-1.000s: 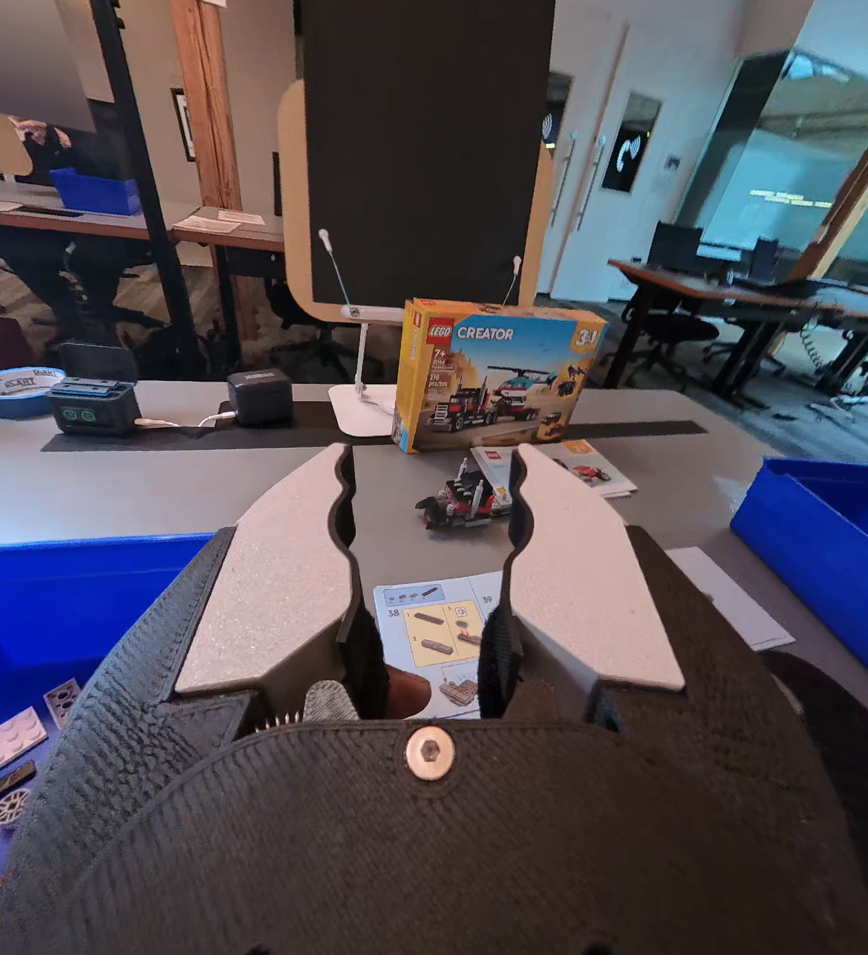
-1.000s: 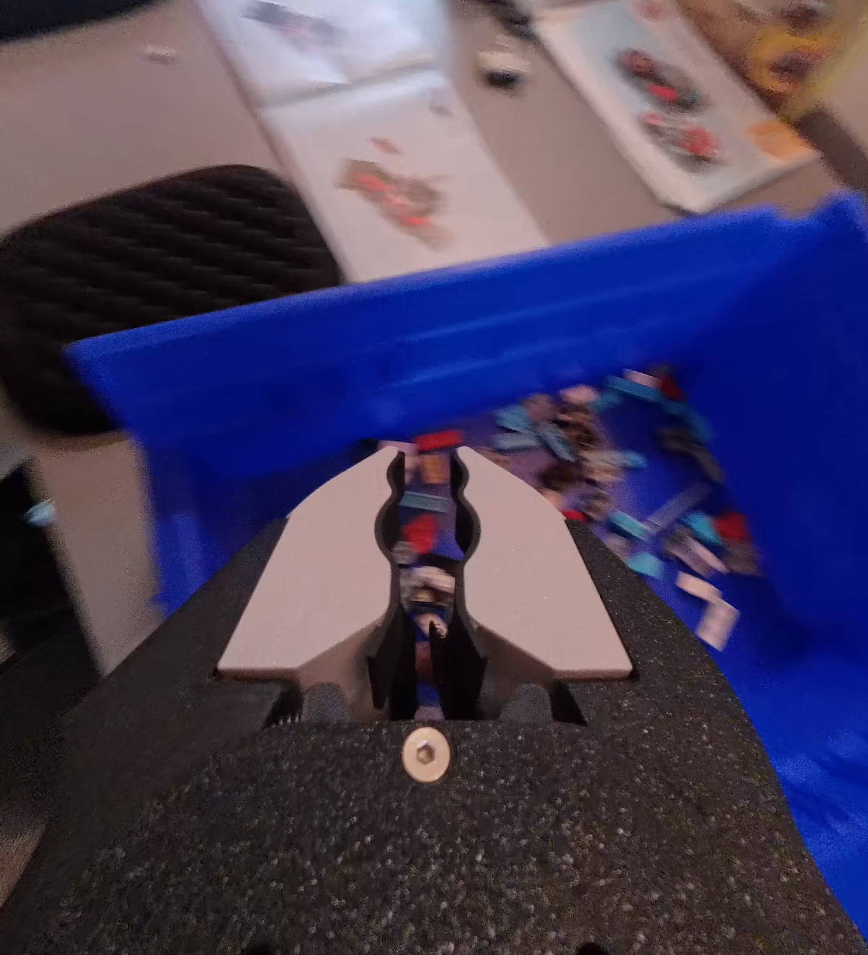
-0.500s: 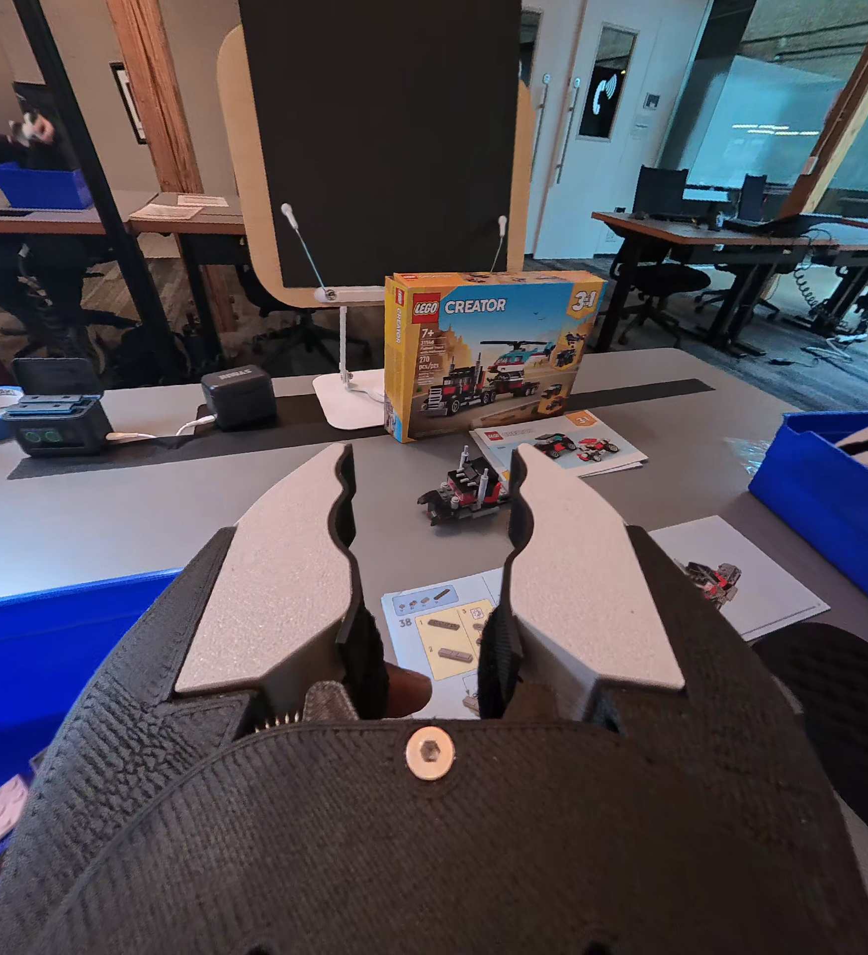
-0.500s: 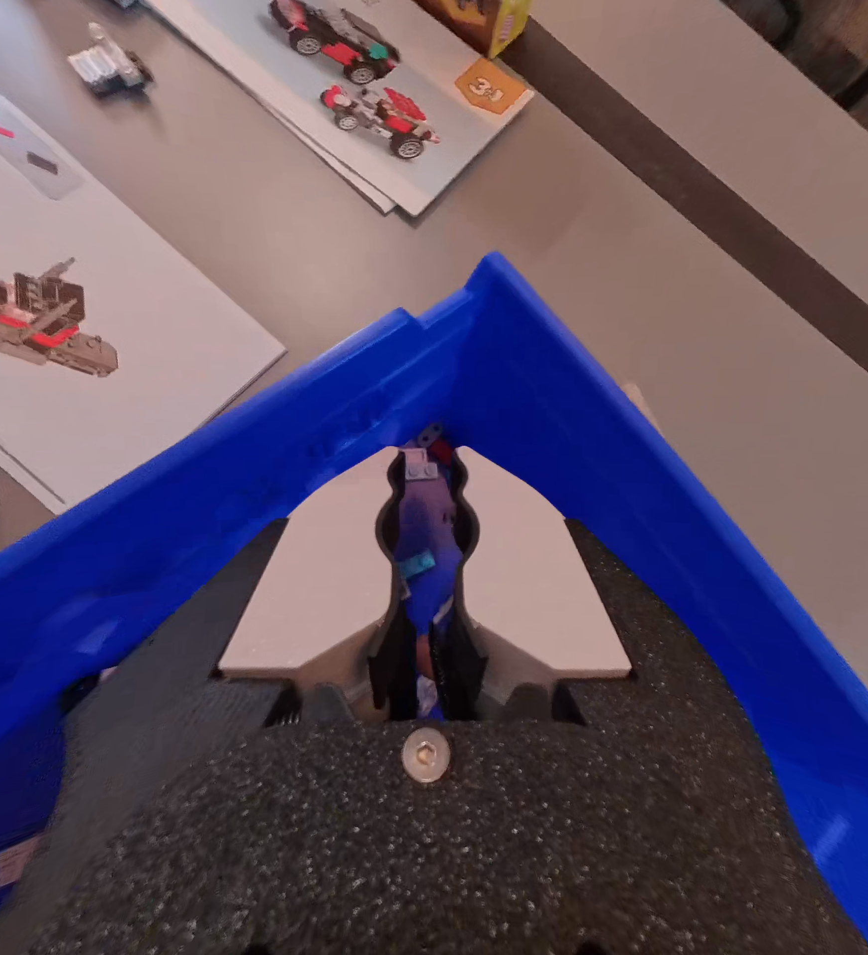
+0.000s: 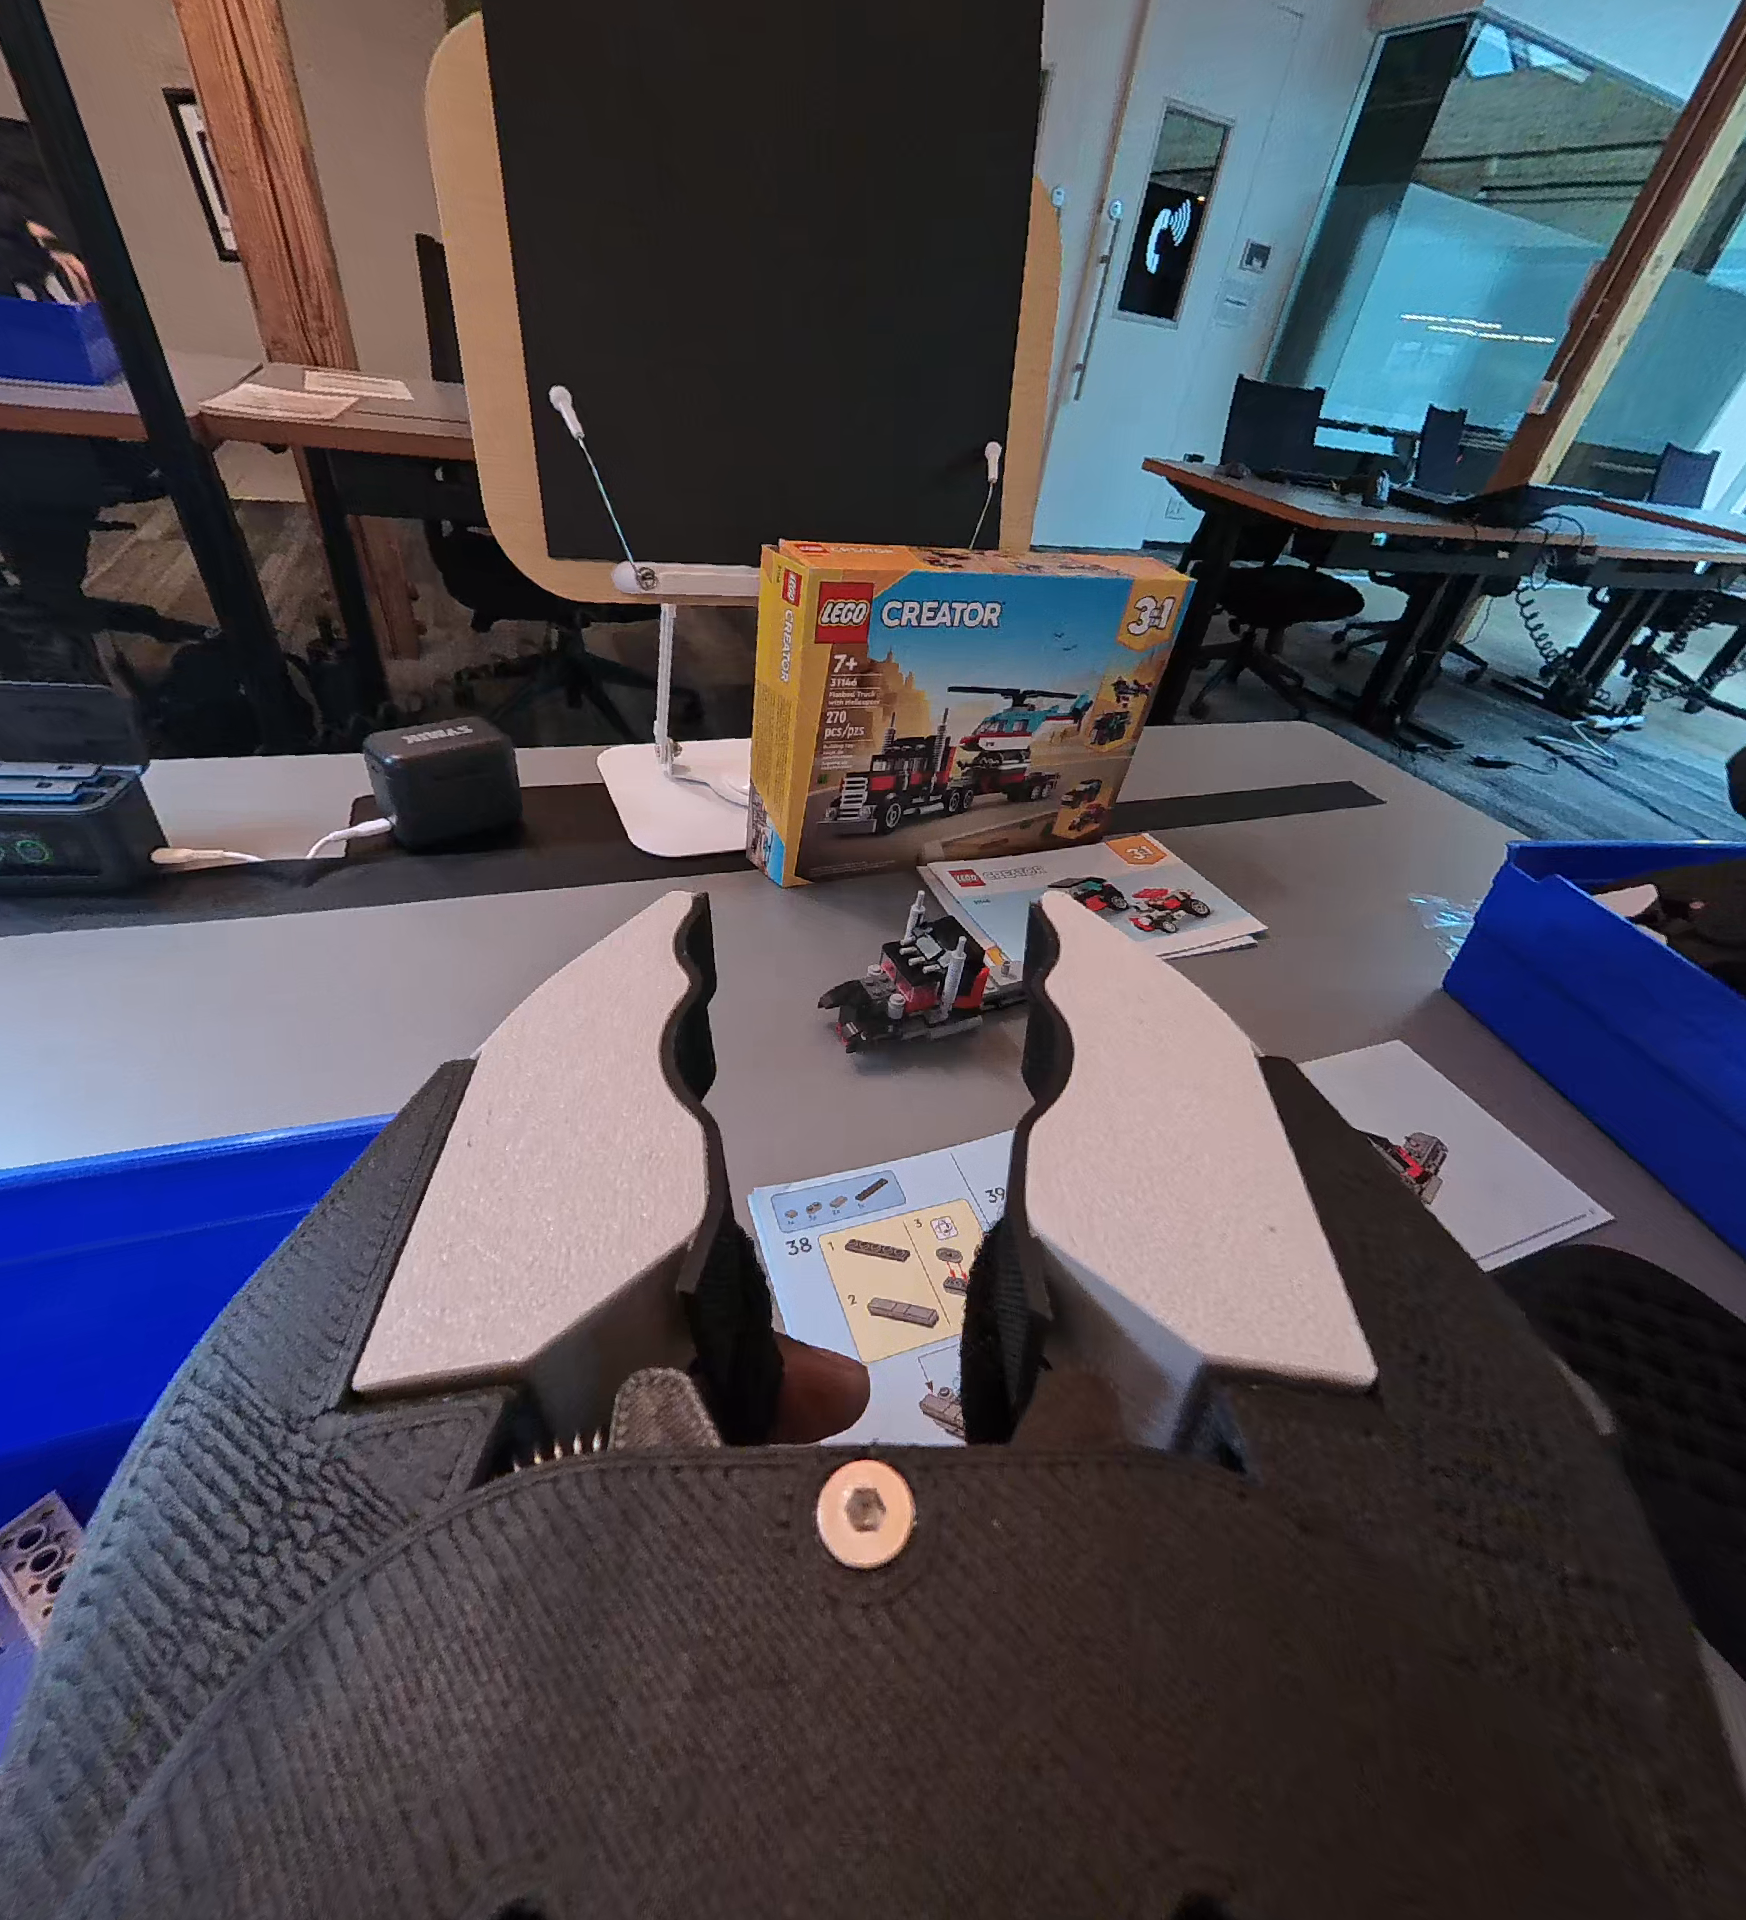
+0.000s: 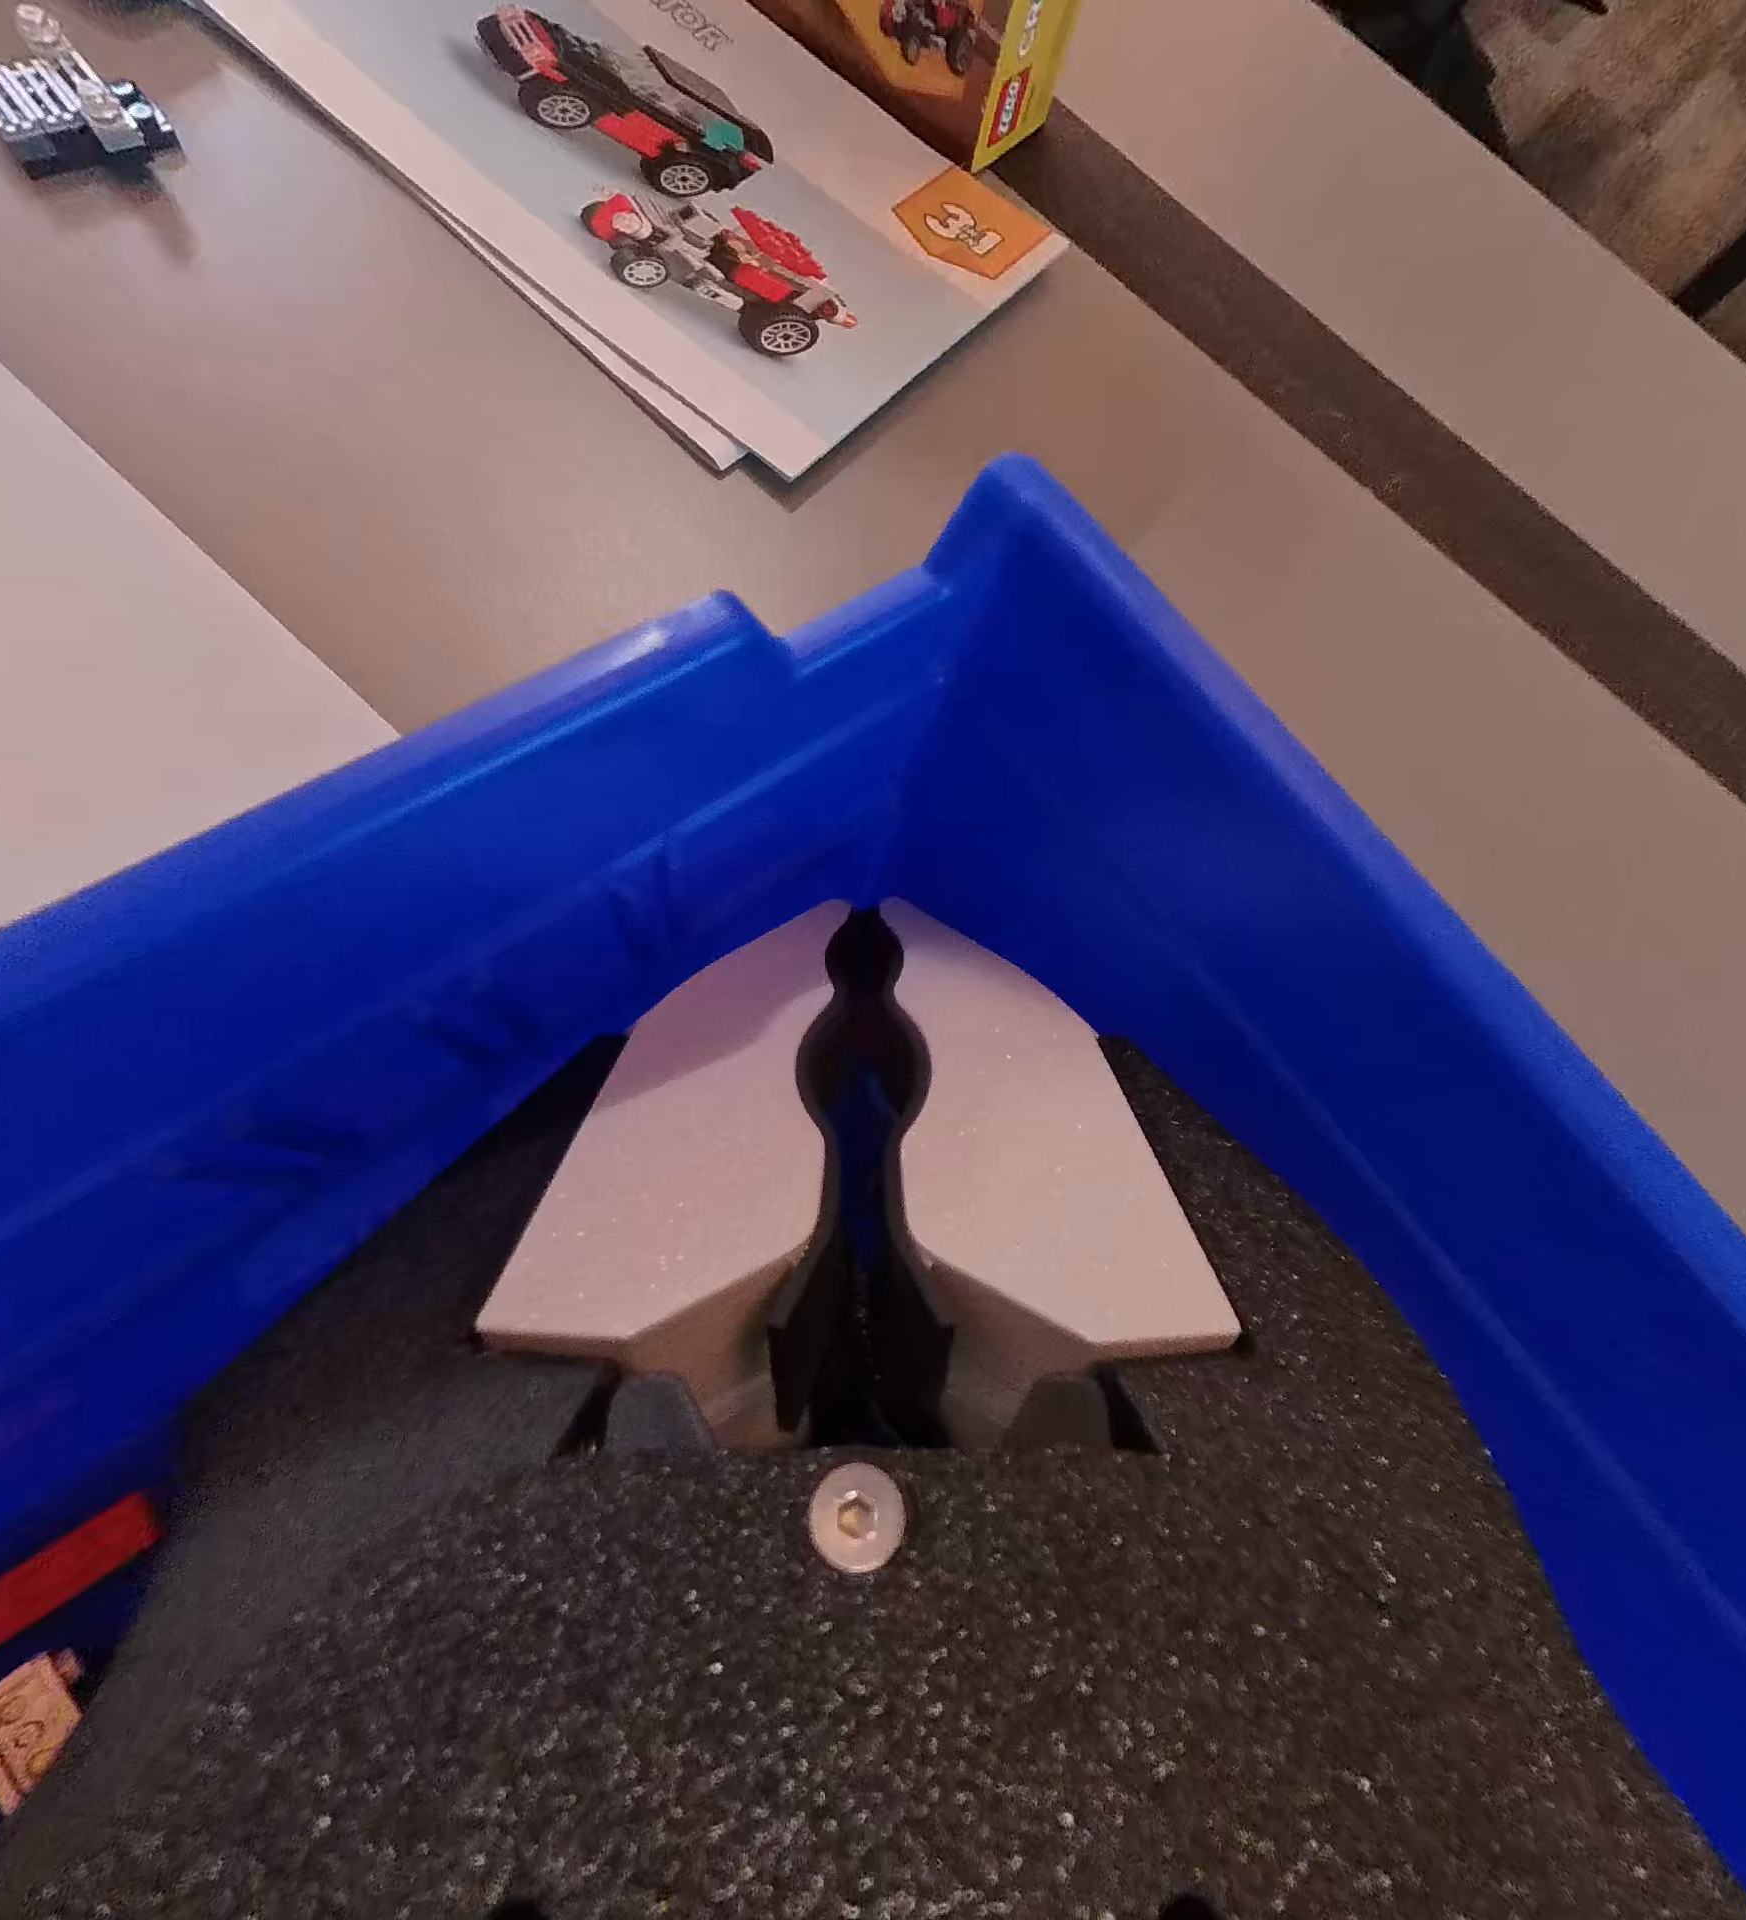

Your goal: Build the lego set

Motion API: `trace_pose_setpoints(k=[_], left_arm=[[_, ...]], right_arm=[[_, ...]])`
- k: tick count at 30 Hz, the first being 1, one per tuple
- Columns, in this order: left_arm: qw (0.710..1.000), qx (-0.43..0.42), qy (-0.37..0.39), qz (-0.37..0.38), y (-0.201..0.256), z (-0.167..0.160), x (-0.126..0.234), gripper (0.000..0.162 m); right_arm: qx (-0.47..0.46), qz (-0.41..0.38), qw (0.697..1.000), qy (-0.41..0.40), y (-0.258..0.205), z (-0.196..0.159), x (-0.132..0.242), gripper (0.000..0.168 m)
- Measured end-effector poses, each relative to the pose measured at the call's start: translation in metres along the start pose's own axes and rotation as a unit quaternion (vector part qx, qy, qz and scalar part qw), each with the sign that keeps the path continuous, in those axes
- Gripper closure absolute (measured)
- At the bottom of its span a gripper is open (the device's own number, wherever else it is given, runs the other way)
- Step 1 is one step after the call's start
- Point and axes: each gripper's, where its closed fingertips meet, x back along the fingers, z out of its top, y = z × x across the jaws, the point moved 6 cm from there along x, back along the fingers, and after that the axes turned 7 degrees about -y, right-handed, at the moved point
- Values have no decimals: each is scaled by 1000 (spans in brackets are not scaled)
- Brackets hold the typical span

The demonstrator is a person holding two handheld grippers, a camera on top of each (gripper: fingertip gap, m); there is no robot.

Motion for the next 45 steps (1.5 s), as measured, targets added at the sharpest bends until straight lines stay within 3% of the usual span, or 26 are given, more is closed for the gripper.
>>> trace_pose_setpoints(k=[5, 9, 12, 15, 19, 22, 23, 27, 34, 45], left_arm=[[1000, -12, -1, 1, 3, 1, 3, 104], [1000, -21, -4, 11, 3, 3, 9, 104], [1000, -25, -1, 9, 2, 1, 10, 104], [1000, -20, -2, 3, 0, -2, 8, 104], [1000, -21, 7, -11, 3, -1, 12, 105], [1000, -25, 9, -2, 1, -2, 18, 105], [1000, -24, 9, 2, -1, -3, 20, 105], [1000, -12, 16, 10, -5, -5, 26, 105], [1000, -15, 12, 7, -3, -6, 26, 105], [1000, -23, 8, 18, -3, -6, 34, 105]], right_arm=[[9, -3, 1000, -25, 2, 0, 17, 164], [43, -27, 997, -55, 18, 24, 81, 132], [82, 8, 986, -144, 52, 34, 113, 123], [151, 56, 965, -207, 84, 40, 99, 130], [231, 139, 914, -304, 84, 29, 60, 132], [281, 174, 884, -331, 76, 22, 47, 159], [280, 178, 881, -337, 76, 23, 49, 160], [256, 174, 889, -336, 74, 43, 77, 164], [317, 34, 904, -286, 54, 94, 151, 164], [294, 40, 914, -275, 62, 92, 123, 164]])
